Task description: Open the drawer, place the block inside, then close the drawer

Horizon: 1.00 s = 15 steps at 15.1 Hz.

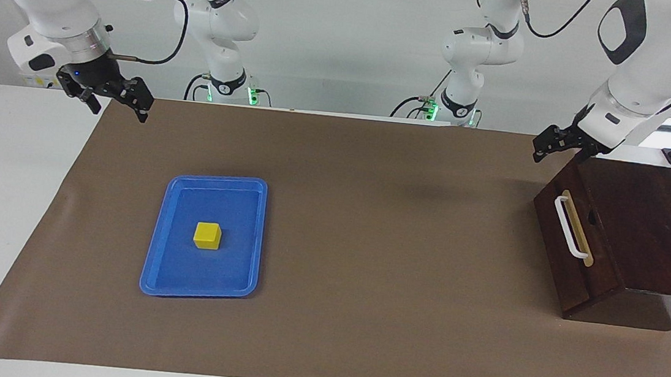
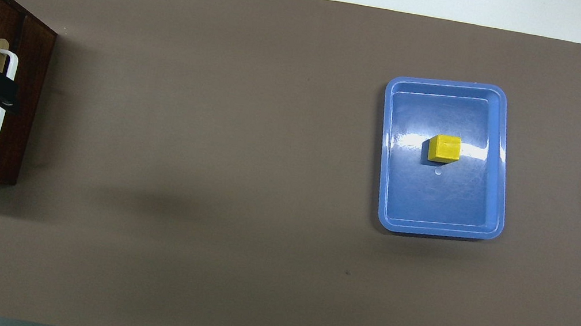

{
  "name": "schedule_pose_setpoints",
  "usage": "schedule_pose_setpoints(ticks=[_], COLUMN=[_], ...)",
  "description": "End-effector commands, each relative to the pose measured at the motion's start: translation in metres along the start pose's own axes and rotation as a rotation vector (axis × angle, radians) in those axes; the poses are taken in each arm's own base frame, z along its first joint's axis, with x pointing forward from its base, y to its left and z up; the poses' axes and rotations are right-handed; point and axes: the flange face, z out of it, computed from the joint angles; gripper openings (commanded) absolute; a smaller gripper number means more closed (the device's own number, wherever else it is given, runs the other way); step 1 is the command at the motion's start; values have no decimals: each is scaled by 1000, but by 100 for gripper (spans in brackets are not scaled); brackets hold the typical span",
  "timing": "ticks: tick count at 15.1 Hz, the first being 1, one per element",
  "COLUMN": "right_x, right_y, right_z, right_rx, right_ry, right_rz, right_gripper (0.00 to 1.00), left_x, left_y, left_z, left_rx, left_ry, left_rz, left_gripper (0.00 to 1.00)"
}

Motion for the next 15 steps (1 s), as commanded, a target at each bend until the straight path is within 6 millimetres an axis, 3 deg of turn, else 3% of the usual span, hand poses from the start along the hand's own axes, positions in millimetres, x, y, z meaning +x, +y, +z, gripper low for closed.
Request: schedule_pose_setpoints(ticks=[1, 3, 7, 9, 11, 14, 15], right_x=[-19, -8, 40, 53, 57, 70, 76], right_y=[-12, -19, -28, -31, -27, -9, -10], right_z=[36, 65, 140, 166, 186, 234, 239], right_rx=[89, 135, 285, 341, 368, 358, 361], right_ry=[-4, -48, -183, -227, -274, -370, -381], right_rz=[239, 433, 853, 1003, 1074, 1144, 1147], right_gripper=[100, 100, 100, 100, 100, 100, 100], left_x=[-4, -4, -4, -4, -4, -4, -4], left_y=[-1, -1, -1, -1, -1, -1, -1], left_z=[1, 1, 1, 1, 1, 1, 1], left_rx=[-2, -2, -2, -2, -2, -2, -2], left_ry=[12, 12, 12, 12, 12, 12, 12], left_rz=[9, 9, 9, 9, 9, 7, 7], left_gripper=[100, 100, 100, 100, 100, 100, 100])
